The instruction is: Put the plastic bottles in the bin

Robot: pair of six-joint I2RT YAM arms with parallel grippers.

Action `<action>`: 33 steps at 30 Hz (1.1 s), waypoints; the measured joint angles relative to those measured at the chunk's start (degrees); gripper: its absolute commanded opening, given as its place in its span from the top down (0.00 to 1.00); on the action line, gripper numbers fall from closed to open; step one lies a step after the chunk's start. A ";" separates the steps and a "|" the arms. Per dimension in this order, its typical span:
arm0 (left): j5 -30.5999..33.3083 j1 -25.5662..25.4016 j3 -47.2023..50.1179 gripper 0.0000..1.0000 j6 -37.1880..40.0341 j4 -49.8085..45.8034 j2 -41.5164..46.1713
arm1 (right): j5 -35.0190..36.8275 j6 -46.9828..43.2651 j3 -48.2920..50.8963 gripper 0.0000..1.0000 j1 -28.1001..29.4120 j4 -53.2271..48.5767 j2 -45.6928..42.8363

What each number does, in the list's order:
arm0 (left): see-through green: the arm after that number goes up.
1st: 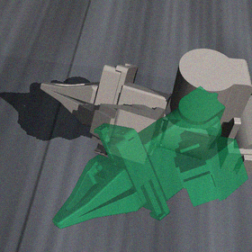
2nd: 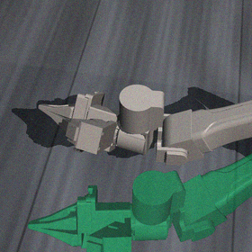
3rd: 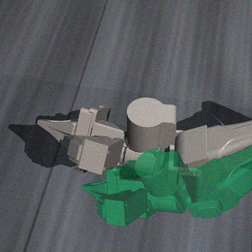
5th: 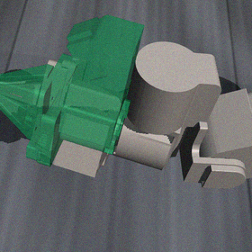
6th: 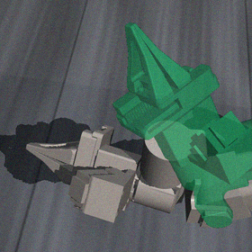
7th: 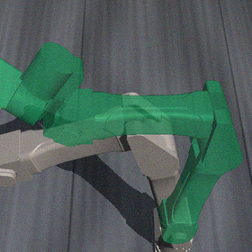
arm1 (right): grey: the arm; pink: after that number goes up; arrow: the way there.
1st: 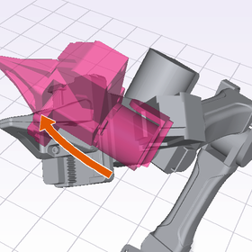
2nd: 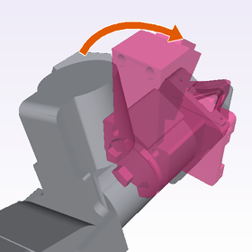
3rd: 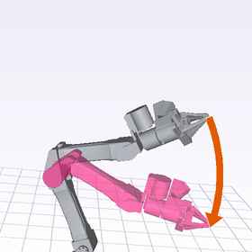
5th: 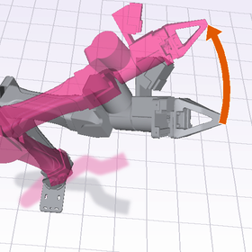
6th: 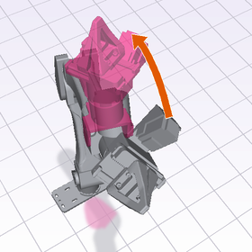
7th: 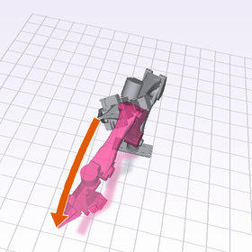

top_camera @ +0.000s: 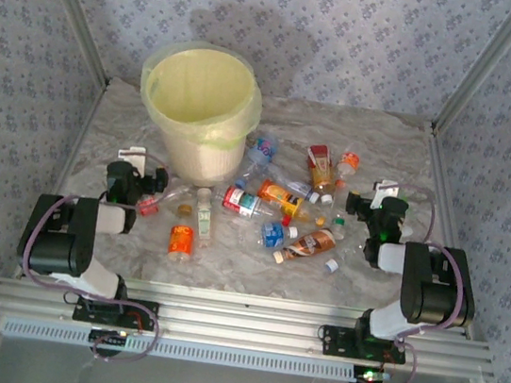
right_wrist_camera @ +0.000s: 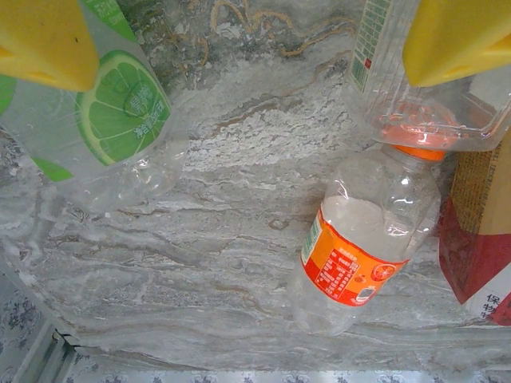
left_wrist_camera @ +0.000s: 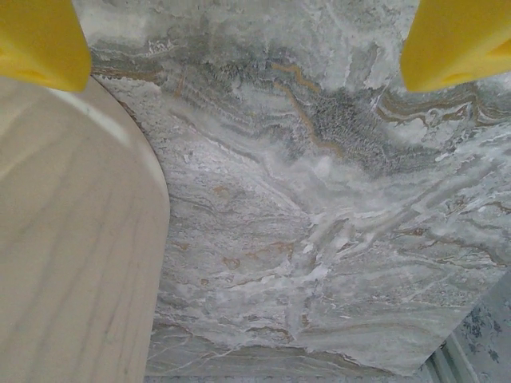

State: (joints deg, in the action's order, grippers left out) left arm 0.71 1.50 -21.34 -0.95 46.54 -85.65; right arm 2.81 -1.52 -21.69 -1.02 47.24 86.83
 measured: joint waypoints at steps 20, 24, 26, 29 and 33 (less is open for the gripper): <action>4.98 -9.31 -6.27 0.01 -12.15 -29.33 27.91 | 3.48 7.87 -17.77 0.00 6.73 -38.75 -14.99; 4.85 -15.10 -6.32 0.00 -17.03 -37.09 33.09 | 3.82 13.25 -20.39 0.00 7.89 -48.15 -15.45; 4.28 -17.68 -6.32 0.00 -18.69 -40.02 34.88 | 3.48 15.30 -20.83 0.01 7.98 -52.15 -15.56; 1.51 -21.20 -6.32 0.00 -20.15 -43.39 36.92 | 2.43 18.25 -21.84 0.05 7.98 -58.05 -15.54; -3.37 -24.72 -6.32 0.00 -20.15 -45.05 37.55 | 2.03 20.83 -23.89 0.11 8.31 -64.11 -15.54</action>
State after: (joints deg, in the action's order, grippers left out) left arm -2.66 -23.22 -27.66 -21.10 1.50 -48.10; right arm 4.84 19.31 -45.58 7.29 -16.86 71.29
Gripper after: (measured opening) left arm 0.994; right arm 0.909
